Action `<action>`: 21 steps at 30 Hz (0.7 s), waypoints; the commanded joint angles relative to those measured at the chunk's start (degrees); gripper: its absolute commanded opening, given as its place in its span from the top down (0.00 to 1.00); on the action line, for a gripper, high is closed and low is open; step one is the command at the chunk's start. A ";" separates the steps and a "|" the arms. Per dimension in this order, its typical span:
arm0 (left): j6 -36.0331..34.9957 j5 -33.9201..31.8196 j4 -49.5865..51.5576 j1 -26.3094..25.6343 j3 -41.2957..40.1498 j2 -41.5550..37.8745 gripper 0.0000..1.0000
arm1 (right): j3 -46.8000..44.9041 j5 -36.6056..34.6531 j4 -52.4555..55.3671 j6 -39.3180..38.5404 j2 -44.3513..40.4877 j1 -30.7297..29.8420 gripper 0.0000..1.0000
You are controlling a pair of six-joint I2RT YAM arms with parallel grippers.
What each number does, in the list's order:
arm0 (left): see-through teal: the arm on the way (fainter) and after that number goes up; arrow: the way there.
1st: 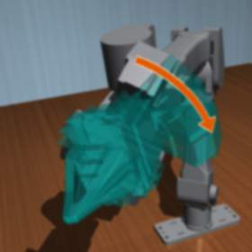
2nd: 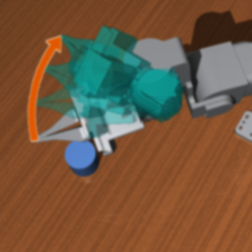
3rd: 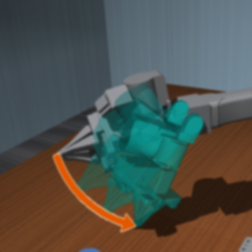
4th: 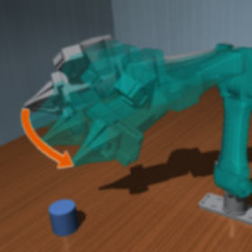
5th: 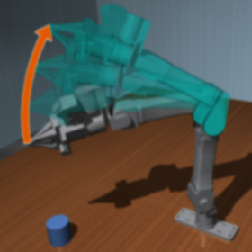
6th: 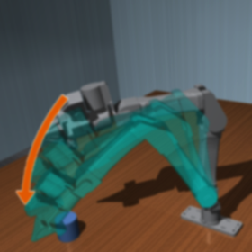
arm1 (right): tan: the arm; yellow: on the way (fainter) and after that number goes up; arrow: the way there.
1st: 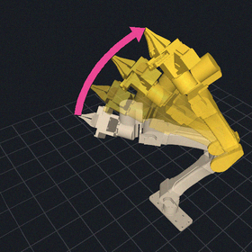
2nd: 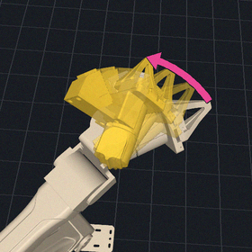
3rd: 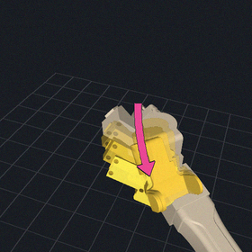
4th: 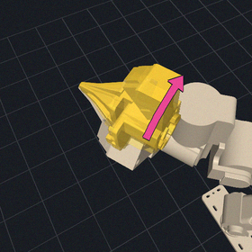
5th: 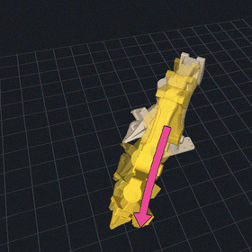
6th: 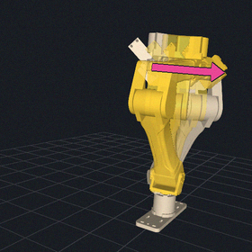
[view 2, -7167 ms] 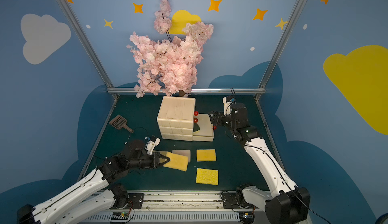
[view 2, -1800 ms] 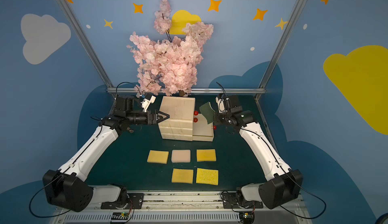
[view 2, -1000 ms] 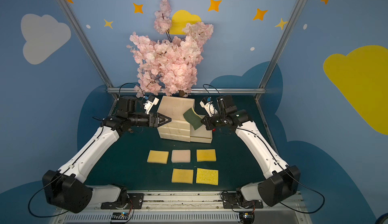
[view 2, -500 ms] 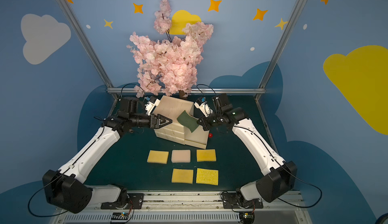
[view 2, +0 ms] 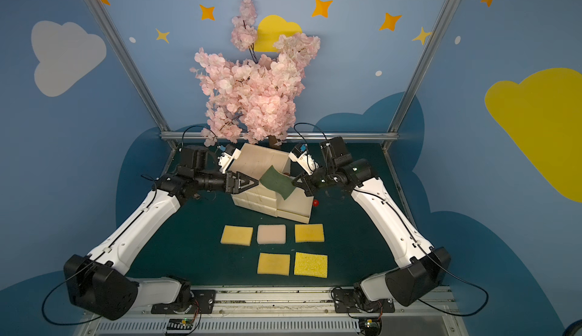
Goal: Take the sponge out of the drawer
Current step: Pick up the sponge from the drawer.
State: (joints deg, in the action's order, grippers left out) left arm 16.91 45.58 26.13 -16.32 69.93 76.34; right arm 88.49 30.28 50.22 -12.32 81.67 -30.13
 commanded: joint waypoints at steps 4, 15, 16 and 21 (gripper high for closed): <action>-1.69 2.11 0.33 -0.62 0.47 -0.91 0.12 | 2.88 3.46 3.72 -2.44 2.50 -1.90 1.00; -2.93 9.41 -1.04 -2.27 0.04 -0.88 0.39 | 6.38 4.11 5.68 -4.10 5.81 -3.04 1.00; -3.16 9.69 -1.02 -2.40 -0.06 -0.92 0.46 | 6.88 4.27 5.77 -4.12 6.18 -3.14 1.00; -3.68 6.50 0.73 -2.84 0.33 -0.59 0.97 | 8.03 4.41 5.08 -4.11 6.84 -3.43 1.00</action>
State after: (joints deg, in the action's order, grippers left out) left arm 14.31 52.25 25.87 -18.92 69.89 76.34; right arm 94.87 33.52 54.65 -15.55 88.16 -33.12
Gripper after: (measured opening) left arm 0.088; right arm 0.048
